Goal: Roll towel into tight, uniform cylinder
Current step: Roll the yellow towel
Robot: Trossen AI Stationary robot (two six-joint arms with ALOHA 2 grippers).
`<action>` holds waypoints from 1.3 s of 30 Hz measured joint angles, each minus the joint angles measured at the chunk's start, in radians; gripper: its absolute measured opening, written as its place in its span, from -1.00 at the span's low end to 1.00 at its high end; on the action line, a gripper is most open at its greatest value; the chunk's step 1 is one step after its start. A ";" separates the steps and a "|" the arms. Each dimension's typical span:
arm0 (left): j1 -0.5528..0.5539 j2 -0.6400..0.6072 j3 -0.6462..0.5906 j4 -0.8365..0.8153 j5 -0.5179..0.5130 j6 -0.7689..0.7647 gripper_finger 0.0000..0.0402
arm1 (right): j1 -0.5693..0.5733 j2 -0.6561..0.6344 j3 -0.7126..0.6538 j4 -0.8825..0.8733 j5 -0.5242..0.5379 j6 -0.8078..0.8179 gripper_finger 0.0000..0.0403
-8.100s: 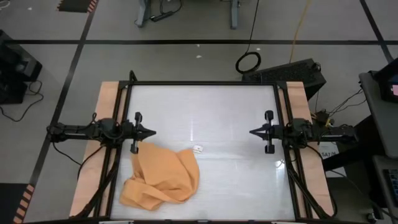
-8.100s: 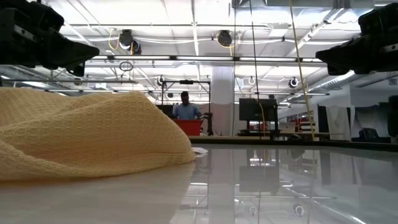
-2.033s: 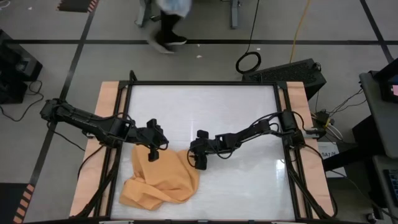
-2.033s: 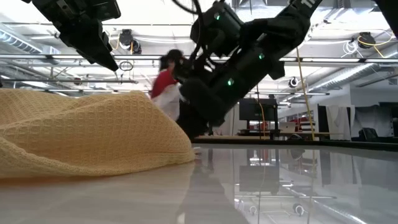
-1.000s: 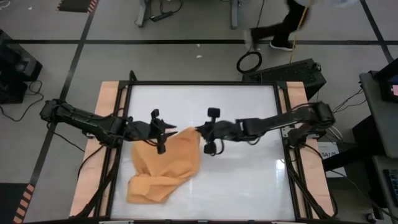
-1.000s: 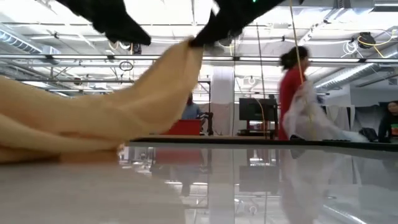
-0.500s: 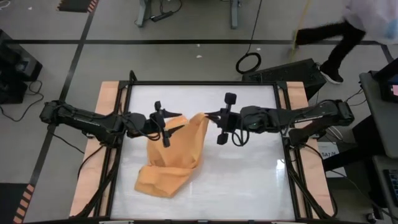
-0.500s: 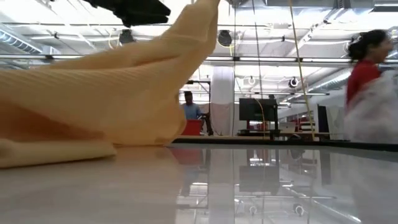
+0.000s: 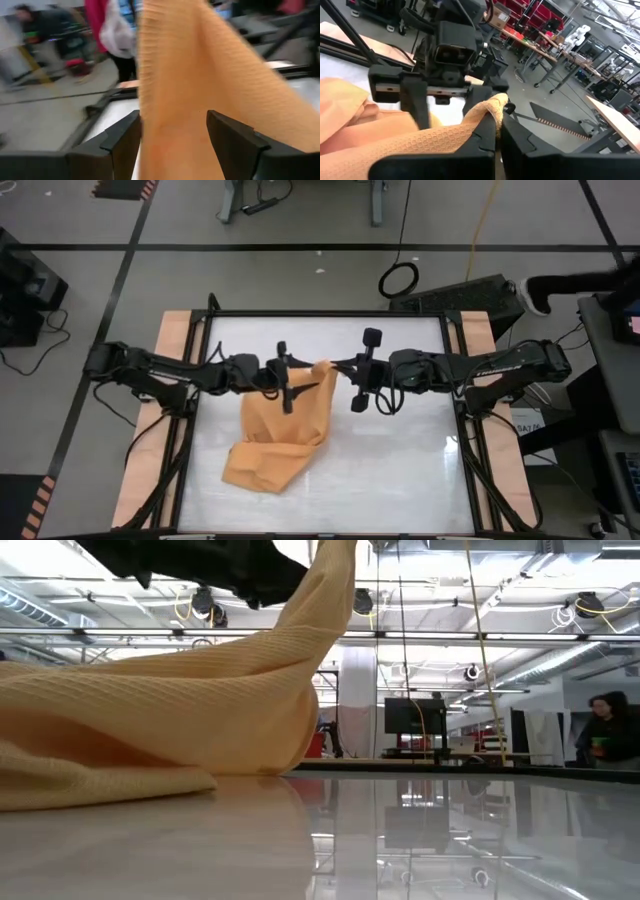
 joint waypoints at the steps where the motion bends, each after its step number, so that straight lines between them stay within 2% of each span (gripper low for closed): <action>1: 0.007 0.009 0.000 0.003 0.040 0.000 0.15 | 0.000 0.000 0.000 -0.002 0.000 -0.003 -0.99; 5: 0.025 0.051 0.000 0.005 0.095 0.000 0.13 | 0.000 0.000 0.000 -0.010 0.000 -0.011 -0.99; 7: 0.026 0.080 0.000 0.015 0.122 0.010 0.04 | 0.000 0.000 0.000 -0.011 0.000 -0.014 -0.99; 10: 0.025 0.127 0.000 0.053 0.166 0.016 -0.22 | 0.000 0.000 0.000 -0.014 -0.001 -0.015 -0.99; 15: 0.024 0.166 0.000 0.119 0.177 0.017 -0.86 | 0.002 0.000 0.000 -0.037 -0.001 -0.003 -0.99; 16: 0.025 0.166 0.000 0.127 0.177 0.017 -0.92 | 0.002 0.000 0.000 -0.047 -0.001 0.005 -0.99; 22: 0.026 0.117 0.000 0.162 0.177 0.042 -0.96 | 0.002 -0.005 0.000 -0.106 0.000 0.060 -0.99; 27: 0.029 0.047 0.000 0.094 0.169 0.063 -0.98 | 0.002 -0.013 0.001 -0.175 -0.001 0.106 -0.99; 32: 0.029 -0.048 0.000 -0.027 0.055 0.118 -0.98 | 0.008 -0.036 0.001 -0.304 -0.001 0.179 -0.99; 35: 0.029 -0.109 0.000 -0.031 -0.010 0.144 -0.98 | 0.008 -0.064 0.001 -0.387 -0.001 0.224 -0.99; 37: 0.029 -0.144 0.000 -0.016 -0.001 0.126 -0.98 | 0.008 -0.077 0.001 -0.428 0.000 0.272 -0.99; 39: 0.026 -0.165 0.000 0.004 0.070 0.070 -0.97 | 0.008 -0.090 0.002 -0.493 -0.002 0.306 -0.99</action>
